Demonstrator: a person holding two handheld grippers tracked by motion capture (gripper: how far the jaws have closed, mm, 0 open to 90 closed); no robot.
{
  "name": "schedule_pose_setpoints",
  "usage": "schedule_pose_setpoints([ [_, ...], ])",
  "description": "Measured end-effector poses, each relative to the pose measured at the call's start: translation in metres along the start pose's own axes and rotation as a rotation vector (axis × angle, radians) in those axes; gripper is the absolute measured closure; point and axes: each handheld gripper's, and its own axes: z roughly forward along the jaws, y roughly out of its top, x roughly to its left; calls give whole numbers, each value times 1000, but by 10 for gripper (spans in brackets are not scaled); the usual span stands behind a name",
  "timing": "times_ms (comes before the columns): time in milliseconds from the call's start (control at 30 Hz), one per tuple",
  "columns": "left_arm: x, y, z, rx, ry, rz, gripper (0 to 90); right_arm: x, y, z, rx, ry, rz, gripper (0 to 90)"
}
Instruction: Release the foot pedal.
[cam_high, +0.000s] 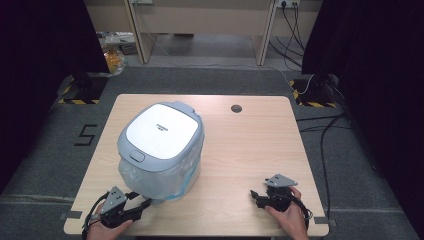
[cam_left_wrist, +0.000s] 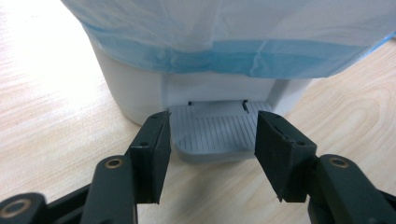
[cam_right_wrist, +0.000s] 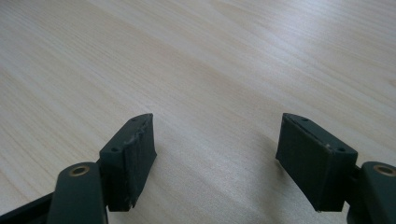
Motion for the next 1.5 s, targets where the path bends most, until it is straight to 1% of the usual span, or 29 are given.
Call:
schedule_pose_setpoints([
  [167, 2, -3, -5, 2, 10, -20, 418, -1, -1, 0, -5, 4, 9, 279],
  [267, 5, -7, -6, 24, 17, -32, 394, -1, -2, 0, -2, 7, 20, 273],
  [400, 8, -11, -2, 62, 32, -46, 374, -2, -2, 0, 2, 11, 31, 255],
  [467, 9, -12, -1, 77, 42, -49, 355, -2, -3, 0, -2, 13, 30, 250],
  [567, 11, -14, 1, 99, 48, -58, 334, -2, -4, -1, -7, 13, 29, 246],
  [700, 13, -17, 4, 119, 57, -62, 326, -1, -5, -2, -7, 13, 34, 243],
  [800, 14, -17, 4, 116, 60, -59, 321, -2, -6, -2, -6, 13, 34, 240],
  [867, 14, -18, 5, 110, 68, -51, 319, -2, -6, -3, -6, 13, 31, 237],
  [967, 12, -20, 8, 92, 86, -16, 313, -2, -6, -3, -6, 11, 31, 235],
  [1000, 12, -21, 9, 87, 94, 3, 312, -2, -6, -3, -6, 11, 31, 232],
  [1033, 12, -21, 10, 80, 96, 9, 310, -2, -6, -3, -7, 12, 30, 227],
  [1133, 11, -21, 10, 74, 98, 6, 305, -1, -6, -3, -6, 12, 30, 222],
  [1500, 11, -21, 11, 77, 99, 4, 306, -2, -6, -2, -6, 11, 29, 216],
])
